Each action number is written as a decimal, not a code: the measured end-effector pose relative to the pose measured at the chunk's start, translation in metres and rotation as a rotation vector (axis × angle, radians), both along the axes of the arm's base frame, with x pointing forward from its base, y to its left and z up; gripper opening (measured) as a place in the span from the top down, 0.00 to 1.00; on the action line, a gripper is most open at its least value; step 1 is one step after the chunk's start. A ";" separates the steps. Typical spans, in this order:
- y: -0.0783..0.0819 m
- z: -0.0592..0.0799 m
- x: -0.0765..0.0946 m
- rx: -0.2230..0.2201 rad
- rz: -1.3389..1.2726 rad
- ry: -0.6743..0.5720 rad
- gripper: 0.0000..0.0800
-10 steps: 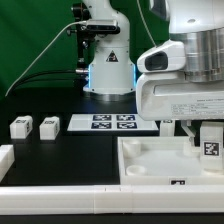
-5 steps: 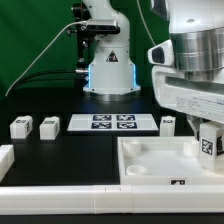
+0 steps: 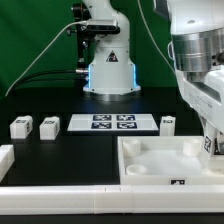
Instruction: Assemble one leg
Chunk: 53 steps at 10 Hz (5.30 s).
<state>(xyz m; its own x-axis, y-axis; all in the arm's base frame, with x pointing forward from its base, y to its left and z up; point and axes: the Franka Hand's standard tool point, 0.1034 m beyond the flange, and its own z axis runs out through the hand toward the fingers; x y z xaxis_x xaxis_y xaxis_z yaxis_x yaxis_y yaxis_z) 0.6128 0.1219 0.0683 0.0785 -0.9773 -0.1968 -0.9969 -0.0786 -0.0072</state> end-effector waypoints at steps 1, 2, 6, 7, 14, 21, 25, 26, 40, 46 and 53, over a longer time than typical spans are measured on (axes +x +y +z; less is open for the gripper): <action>0.001 0.000 0.000 0.000 0.021 -0.004 0.54; 0.001 0.000 0.000 0.001 0.072 -0.014 0.32; 0.001 0.000 0.000 -0.001 0.408 -0.080 0.20; 0.001 0.000 -0.001 -0.002 0.525 -0.102 0.19; -0.003 -0.004 -0.003 -0.053 1.373 -0.208 0.19; -0.009 -0.005 -0.001 -0.045 1.555 -0.239 0.52; -0.009 -0.005 -0.001 -0.047 1.506 -0.231 0.64; -0.009 -0.005 -0.001 -0.049 1.404 -0.216 0.64; 0.001 -0.005 -0.003 -0.034 0.008 0.006 0.53; 0.000 -0.006 -0.003 -0.031 0.415 -0.066 0.19; -0.001 -0.007 -0.004 -0.048 1.208 -0.187 0.19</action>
Offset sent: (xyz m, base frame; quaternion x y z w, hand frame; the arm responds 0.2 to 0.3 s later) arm -0.0004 0.0003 0.0008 -0.0096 0.0022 -0.0039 0.9999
